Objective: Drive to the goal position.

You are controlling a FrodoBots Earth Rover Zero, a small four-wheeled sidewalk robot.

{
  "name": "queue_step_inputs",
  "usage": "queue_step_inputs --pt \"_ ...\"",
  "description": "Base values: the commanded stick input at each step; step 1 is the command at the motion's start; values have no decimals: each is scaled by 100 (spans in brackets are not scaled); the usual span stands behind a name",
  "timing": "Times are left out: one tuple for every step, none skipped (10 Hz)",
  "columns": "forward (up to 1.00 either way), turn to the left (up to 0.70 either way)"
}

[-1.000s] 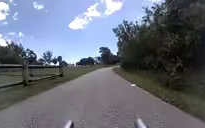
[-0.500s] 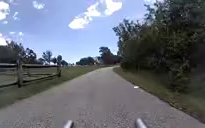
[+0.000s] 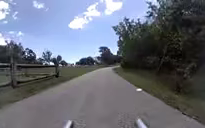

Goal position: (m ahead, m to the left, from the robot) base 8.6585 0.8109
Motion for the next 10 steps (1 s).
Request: queue_step_inputs --pt "50 0" --pt "50 0" --pt "50 0" --pt "50 0" --pt "50 0" --pt "50 0" --pt "50 0" --pt "50 0" --pt "50 0" --pt "50 0"
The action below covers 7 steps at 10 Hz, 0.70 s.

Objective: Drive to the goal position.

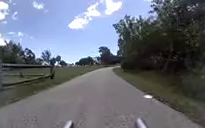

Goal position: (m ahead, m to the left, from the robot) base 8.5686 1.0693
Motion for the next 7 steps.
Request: queue_step_inputs --pt "50 0" --pt "50 0" --pt "50 0" --pt "50 0" --pt "50 0" --pt "50 0" --pt "50 0"
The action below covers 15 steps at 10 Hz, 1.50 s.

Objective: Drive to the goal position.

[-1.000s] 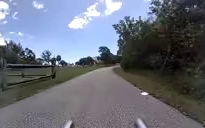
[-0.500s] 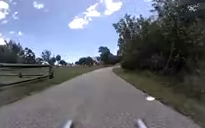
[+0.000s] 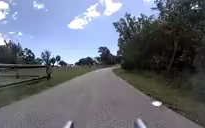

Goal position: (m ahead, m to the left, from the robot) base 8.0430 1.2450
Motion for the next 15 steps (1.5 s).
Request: queue_step_inputs --pt "50 0" --pt "50 0" --pt "50 0" --pt "50 0" --pt "50 0" --pt "50 0" --pt "50 0" --pt "50 0" --pt "50 0" --pt "50 0" --pt "50 4" --pt "50 22" --pt "50 12" --pt "50 1" --pt "50 0"
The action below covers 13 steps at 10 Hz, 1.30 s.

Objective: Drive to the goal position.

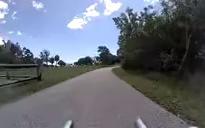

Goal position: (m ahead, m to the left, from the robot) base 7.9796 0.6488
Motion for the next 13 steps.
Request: queue_step_inputs --pt "50 0" --pt "50 0" --pt "50 0" --pt "50 0" --pt "50 0" --pt "50 0" --pt "50 0" --pt "50 0" --pt "50 0" --pt "50 0" --pt "50 0" --pt "50 0" --pt "50 0"
